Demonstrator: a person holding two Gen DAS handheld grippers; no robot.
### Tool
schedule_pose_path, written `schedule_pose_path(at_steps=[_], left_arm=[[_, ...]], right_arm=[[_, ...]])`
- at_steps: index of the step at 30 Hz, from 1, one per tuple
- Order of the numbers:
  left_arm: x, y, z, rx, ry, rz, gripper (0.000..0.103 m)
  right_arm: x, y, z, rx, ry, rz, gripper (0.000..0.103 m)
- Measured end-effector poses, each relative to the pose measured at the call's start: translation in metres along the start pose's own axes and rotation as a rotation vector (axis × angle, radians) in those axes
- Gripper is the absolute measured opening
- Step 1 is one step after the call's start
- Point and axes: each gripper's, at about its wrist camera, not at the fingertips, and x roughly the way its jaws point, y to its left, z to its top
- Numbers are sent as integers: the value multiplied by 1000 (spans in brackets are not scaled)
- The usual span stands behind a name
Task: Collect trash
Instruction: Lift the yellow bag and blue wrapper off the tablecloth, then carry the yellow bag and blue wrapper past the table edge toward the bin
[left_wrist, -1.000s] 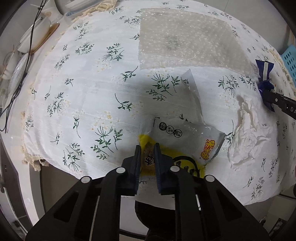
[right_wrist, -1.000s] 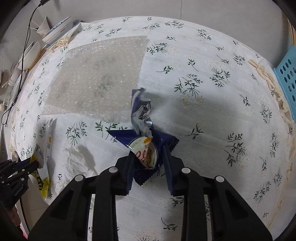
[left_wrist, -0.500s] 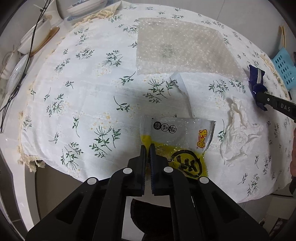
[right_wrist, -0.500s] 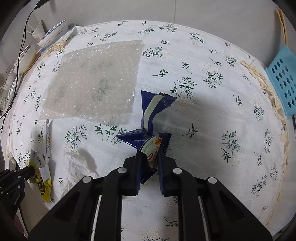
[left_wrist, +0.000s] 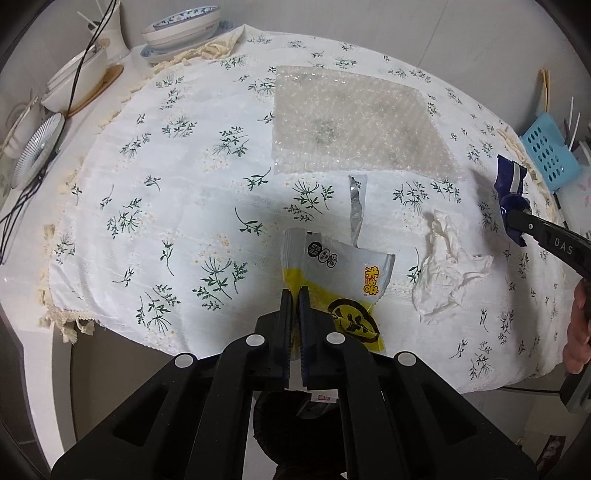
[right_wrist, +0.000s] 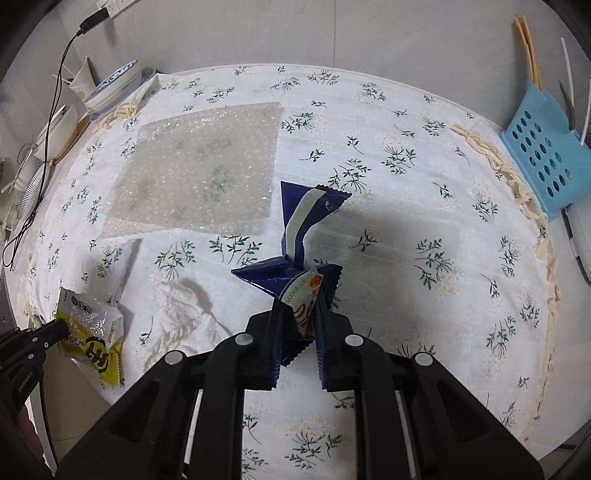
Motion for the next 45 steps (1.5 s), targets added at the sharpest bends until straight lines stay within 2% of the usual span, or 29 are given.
schedule_pose_path(at_steps=[26,45], left_arm=[[-45,8,-11,36,-76,-83,2],[-82,13,-38,84,-128,-138,2]], right_arm=[[-64,22,-42,37,-90,6,14],[-117,57,-85,26,-172,27,14]])
